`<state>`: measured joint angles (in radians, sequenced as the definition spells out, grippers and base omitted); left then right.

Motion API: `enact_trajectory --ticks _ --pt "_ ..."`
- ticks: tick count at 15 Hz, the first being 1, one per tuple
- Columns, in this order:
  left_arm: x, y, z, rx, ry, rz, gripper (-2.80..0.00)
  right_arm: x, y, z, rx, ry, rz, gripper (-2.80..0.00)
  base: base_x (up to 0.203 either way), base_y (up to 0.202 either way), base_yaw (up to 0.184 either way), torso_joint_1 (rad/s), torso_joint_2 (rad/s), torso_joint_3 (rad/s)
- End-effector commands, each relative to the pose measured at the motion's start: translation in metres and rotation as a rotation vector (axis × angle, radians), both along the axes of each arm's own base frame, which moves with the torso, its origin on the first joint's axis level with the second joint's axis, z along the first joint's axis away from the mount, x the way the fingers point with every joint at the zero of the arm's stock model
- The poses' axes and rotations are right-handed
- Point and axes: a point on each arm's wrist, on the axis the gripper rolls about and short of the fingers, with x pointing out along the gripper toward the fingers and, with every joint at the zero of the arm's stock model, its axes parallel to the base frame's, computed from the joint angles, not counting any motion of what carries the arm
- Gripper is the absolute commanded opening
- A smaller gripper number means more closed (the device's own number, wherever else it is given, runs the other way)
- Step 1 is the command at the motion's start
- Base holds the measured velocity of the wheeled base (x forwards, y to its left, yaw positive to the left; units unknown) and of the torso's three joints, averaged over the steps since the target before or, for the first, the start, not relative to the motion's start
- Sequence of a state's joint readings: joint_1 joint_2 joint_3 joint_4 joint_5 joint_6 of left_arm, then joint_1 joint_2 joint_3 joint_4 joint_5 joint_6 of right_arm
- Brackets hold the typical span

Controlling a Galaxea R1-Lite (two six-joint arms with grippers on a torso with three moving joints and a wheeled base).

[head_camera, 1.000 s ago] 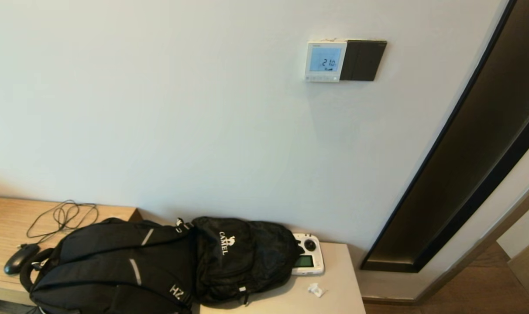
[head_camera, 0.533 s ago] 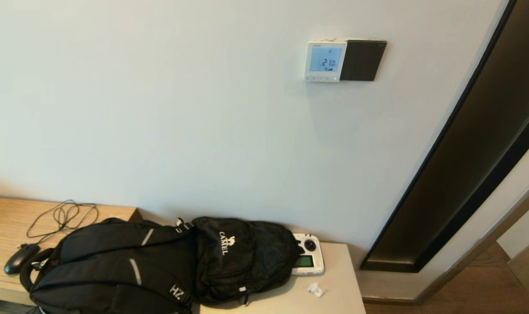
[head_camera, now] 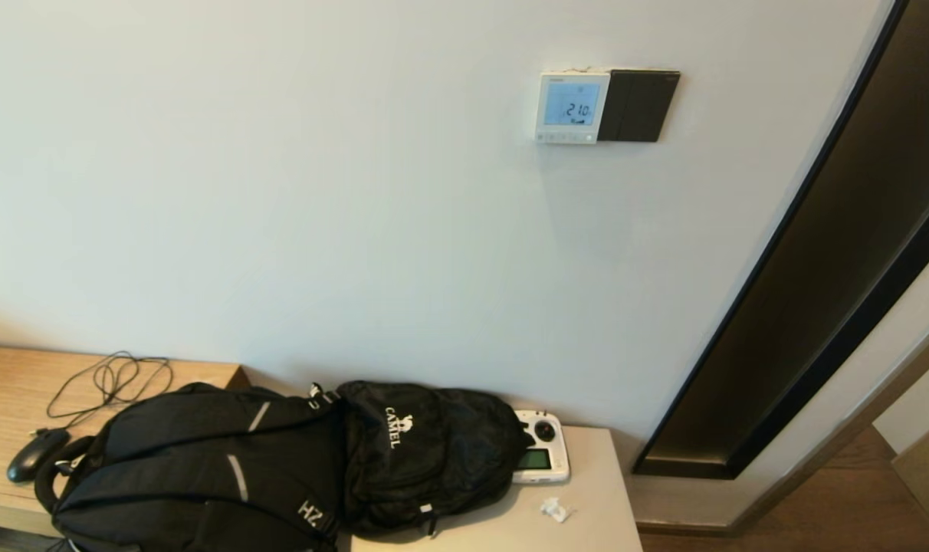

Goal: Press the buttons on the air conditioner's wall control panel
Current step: Turn off the central air conditioner

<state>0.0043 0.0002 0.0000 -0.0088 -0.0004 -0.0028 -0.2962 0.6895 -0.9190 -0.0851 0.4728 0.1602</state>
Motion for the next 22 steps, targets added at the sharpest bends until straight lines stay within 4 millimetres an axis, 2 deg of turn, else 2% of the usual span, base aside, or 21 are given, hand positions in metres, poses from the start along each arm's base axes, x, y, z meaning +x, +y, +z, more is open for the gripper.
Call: enact_trajectory --ticks 1,7,9,15,20,22 --pt "0.000 0.000 0.000 0.000 -0.001 0.001 -2.80 0.035 -0.011 0.015 0.031 0.059 0.002 -2.80 0.000 0.000 0.000 0.000 0.00 0.000" --pt "0.000 0.000 0.000 0.000 -0.001 0.001 -2.80 0.077 -0.022 0.057 0.093 0.042 0.013 -2.80 0.000 0.000 0.000 0.000 0.00 0.000" --pt "0.000 0.000 0.000 0.000 -0.002 0.001 -2.80 0.097 -0.019 0.066 0.113 0.038 -0.001 -2.80 0.000 0.000 0.000 0.000 0.00 0.000" --pt "0.000 0.000 0.000 0.000 -0.002 0.001 -2.80 0.178 -0.011 0.066 0.107 0.110 -0.130 -2.80 0.000 0.000 0.000 0.000 0.00 0.000" --pt "0.000 0.000 0.000 0.000 -0.001 0.001 -2.80 0.233 0.036 0.092 0.136 0.052 -0.216 -2.80 0.000 0.000 0.000 0.000 0.00 0.000" --pt "0.000 0.000 0.000 0.000 -0.002 0.001 -2.80 0.248 0.060 0.100 0.128 0.029 -0.220 -2.80 0.000 0.000 0.000 0.000 0.00 0.000"
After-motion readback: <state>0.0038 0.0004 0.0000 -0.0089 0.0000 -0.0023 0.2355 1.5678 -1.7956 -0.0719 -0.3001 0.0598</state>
